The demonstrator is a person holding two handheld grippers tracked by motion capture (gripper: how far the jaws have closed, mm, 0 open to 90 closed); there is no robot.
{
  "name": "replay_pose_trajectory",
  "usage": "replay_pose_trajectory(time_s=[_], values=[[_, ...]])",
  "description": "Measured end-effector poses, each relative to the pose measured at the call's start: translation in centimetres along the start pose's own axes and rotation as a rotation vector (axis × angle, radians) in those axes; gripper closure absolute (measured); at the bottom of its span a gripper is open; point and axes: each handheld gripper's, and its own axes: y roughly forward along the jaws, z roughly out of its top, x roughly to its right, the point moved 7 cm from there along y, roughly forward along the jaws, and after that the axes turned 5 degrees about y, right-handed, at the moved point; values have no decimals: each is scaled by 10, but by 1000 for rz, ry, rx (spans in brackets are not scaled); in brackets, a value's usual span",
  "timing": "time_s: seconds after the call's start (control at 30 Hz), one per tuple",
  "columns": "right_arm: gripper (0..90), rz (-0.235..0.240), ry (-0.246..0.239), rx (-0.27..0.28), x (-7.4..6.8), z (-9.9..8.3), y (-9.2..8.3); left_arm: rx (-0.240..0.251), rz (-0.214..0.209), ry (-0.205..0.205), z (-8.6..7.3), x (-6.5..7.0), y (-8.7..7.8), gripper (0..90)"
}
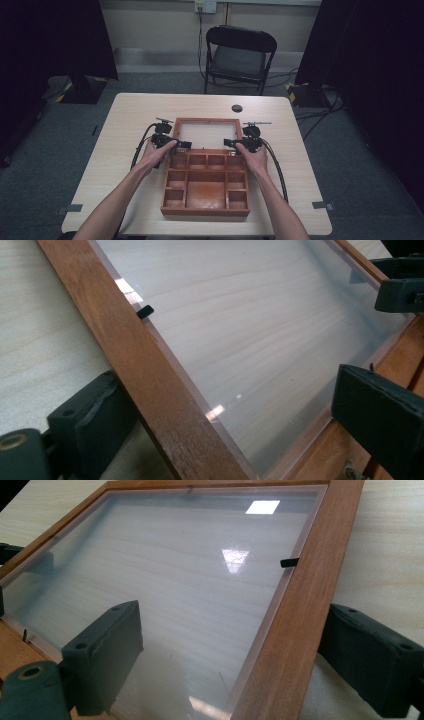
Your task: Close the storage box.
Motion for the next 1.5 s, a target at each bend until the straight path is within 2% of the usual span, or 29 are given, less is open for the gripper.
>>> replay_pose_trajectory(time_s=[0.1, 0.17, 0.27, 0.4, 0.53, 0.6, 0.63, 0.67, 0.73, 0.83, 0.9, 1.1, 1.27, 1.5], values=[[116, -22, -22, 23, -2, 3, -2, 10, 1, 18, 2, 2, -1, 60], [135, -36, -41, 42, -4, 6, -4, 2, 11, 46, 4, 3, -3, 63], [182, -54, -61, 68, -7, 11, -8, 7, 23, 57, 6, 5, -6, 71], [227, -63, -65, 87, -11, 16, -13, 44, 39, 56, 10, 4, -14, 147], [226, -28, -30, 119, -14, 22, -19, 60, 60, 81, 13, 5, -20, 192], [239, -22, -35, 125, -15, 24, -23, 69, 62, 83, 14, 5, -23, 235], [244, -21, -39, 131, -16, 25, -25, 96, 78, 81, 17, 4, -26, 250], [244, -21, -39, 131, -16, 25, -25, 96, 78, 81, 17, 4, -26, 263], [258, -9, -43, 144, -20, 28, -31, 131, 85, 71, 21, 4, -31, 296], [267, -7, -47, 151, -24, 30, -34, 152, 80, 84, 24, 5, -36, 313], [290, -7, -55, 162, -25, 32, -38, 156, 78, 90, 24, 6, -39, 329], [328, 14, -40, 187, -28, 33, -47, 144, 82, 117, 28, 9, -48, 383], [355, 40, -20, 209, -31, 36, -57, 152, 82, 133, 34, 11, -55, 426], [375, 31, -30, 217, -33, 37, -64, 186, 76, 135, 39, 14, -58, 446]])
